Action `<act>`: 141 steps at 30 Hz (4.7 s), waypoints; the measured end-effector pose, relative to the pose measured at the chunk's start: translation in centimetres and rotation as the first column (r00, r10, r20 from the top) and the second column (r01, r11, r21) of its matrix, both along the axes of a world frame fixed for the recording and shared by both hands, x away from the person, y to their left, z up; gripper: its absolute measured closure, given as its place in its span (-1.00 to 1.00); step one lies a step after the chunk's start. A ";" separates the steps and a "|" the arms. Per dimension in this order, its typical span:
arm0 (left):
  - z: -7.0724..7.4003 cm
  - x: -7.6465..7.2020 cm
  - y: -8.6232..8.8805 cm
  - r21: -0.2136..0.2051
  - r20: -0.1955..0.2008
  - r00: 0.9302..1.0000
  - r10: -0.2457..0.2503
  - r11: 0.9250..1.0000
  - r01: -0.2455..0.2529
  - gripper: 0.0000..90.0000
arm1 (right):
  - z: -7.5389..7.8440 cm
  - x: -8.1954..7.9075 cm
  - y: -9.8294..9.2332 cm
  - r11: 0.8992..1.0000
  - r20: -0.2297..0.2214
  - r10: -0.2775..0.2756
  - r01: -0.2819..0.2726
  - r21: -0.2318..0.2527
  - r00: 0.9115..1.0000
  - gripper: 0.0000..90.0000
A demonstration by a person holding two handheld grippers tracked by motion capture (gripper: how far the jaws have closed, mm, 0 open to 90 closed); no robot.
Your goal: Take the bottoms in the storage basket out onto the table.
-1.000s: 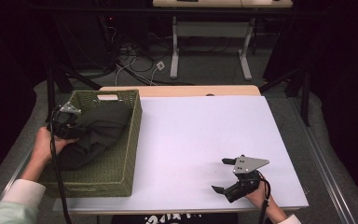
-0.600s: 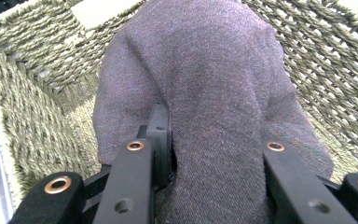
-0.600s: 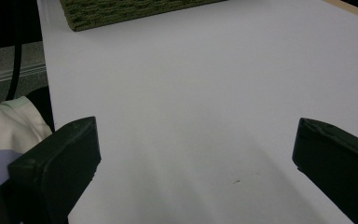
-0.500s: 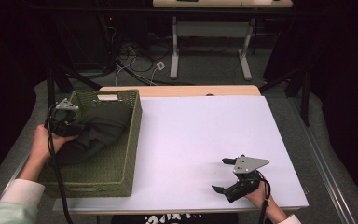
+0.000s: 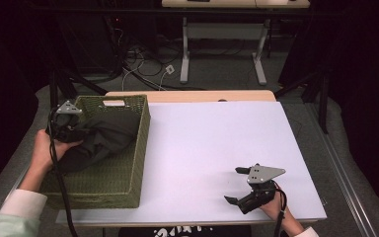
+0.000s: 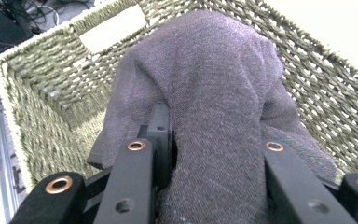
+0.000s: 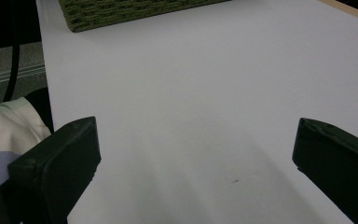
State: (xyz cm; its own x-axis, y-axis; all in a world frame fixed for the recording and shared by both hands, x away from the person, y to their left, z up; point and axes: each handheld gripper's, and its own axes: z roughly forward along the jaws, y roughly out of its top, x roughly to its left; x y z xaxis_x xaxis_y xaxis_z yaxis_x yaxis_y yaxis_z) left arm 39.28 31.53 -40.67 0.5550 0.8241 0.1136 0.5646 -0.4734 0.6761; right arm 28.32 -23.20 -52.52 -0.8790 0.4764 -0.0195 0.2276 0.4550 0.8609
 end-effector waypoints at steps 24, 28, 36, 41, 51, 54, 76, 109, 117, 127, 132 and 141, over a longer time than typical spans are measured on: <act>2.1 -0.4 0.1 -0.025 0.067 0.998 0.017 1.000 -0.015 0.56 | 0.0 0.1 0.0 1.000 -0.004 -0.001 0.001 -0.003 1.000 -0.99; 2.6 -0.2 -0.1 -0.008 0.064 0.998 0.002 1.000 -0.002 0.56 | -0.1 0.1 0.1 1.000 -0.007 0.001 -0.001 -0.004 1.000 -0.99; 4.0 -0.2 -0.7 -0.006 0.090 0.996 -0.019 1.000 0.020 0.56 | -0.1 0.1 0.0 1.000 -0.008 0.000 0.000 -0.005 1.000 -0.99; 5.1 -0.7 -1.2 0.000 0.113 0.993 -0.040 0.999 0.040 0.56 | -0.1 0.0 0.0 1.000 -0.005 0.004 -0.004 -0.008 1.000 -0.99; 6.5 -1.2 -3.1 0.013 0.159 0.985 -0.073 0.997 0.072 0.58 | -0.1 0.0 0.1 1.000 -0.005 0.005 -0.005 -0.010 1.000 -0.99; 6.8 -1.3 -3.5 0.020 0.169 0.982 -0.086 0.996 0.084 0.59 | -0.1 0.1 0.1 1.000 -0.007 0.002 -0.002 -0.008 1.000 -0.99; 9.0 -1.0 -6.8 0.017 0.189 0.959 -0.210 0.977 0.211 0.60 | -0.1 0.0 0.1 1.000 -0.002 0.002 -0.002 -0.006 1.000 -0.99; 9.1 0.1 -13.7 0.078 0.152 0.868 -0.473 0.881 0.467 0.61 | -0.1 0.1 0.1 1.000 -0.002 -0.005 0.005 -0.010 1.000 -0.98; 7.9 1.0 -15.9 0.078 0.128 0.857 -0.500 0.866 0.494 0.61 | -0.2 0.0 0.2 1.000 0.001 -0.002 0.002 -0.021 1.000 -0.98; 6.3 2.1 -18.1 0.081 0.088 0.842 -0.531 0.847 0.526 0.60 | -0.2 0.0 0.2 1.000 0.005 -0.001 0.001 -0.014 1.000 -0.98; 5.6 2.4 -19.1 0.080 0.073 0.839 -0.539 0.842 0.533 0.60 | -0.2 0.0 0.2 1.000 0.004 0.004 -0.004 -0.019 1.000 -0.98; 4.5 2.5 -20.8 0.086 0.055 0.830 -0.555 0.831 0.550 0.60 | -0.1 -0.2 0.5 1.000 0.010 0.017 -0.016 -0.025 1.000 -0.97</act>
